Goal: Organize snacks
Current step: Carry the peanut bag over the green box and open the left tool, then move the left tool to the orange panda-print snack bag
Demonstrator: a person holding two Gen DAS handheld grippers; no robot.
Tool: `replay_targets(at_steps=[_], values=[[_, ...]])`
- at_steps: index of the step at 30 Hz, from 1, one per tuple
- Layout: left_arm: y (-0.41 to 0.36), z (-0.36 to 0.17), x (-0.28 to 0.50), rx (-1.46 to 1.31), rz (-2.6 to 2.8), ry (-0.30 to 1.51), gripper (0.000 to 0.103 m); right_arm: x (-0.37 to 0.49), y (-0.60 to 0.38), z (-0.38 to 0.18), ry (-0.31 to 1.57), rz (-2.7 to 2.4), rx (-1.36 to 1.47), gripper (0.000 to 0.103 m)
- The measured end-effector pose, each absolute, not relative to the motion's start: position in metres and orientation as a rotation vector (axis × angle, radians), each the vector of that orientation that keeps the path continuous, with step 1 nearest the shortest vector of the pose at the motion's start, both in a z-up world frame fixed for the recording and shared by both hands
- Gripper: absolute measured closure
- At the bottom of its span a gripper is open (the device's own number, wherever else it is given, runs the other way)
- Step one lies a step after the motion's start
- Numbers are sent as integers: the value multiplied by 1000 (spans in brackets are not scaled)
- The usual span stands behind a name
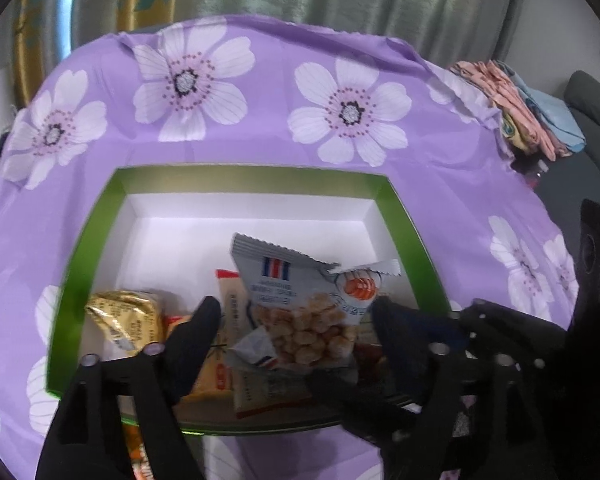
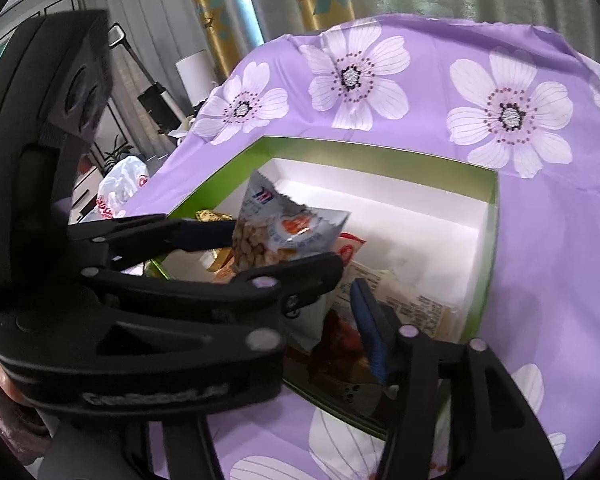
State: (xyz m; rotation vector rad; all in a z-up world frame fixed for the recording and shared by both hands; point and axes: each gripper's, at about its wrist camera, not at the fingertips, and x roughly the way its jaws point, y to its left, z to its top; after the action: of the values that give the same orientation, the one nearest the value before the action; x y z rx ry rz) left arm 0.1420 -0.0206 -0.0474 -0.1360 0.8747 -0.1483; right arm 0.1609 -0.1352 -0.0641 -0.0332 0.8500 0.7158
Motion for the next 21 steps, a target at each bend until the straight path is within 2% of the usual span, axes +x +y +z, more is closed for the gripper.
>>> replay_targets(at_steps=[6,9,15,21], values=[[-16,-31,125,-94,-85,815,20,154,-150,-55,823,661,3,29],[-13,-20,115,-89,-64,779,10,146,-157,-48,802,645,21,27],[-14,2,90,-70,-47,702,10,124,-167,-29,750,637,39,18],[-18,20,62,-53,-49,646,9,101,-171,-12,716,641,40,16]])
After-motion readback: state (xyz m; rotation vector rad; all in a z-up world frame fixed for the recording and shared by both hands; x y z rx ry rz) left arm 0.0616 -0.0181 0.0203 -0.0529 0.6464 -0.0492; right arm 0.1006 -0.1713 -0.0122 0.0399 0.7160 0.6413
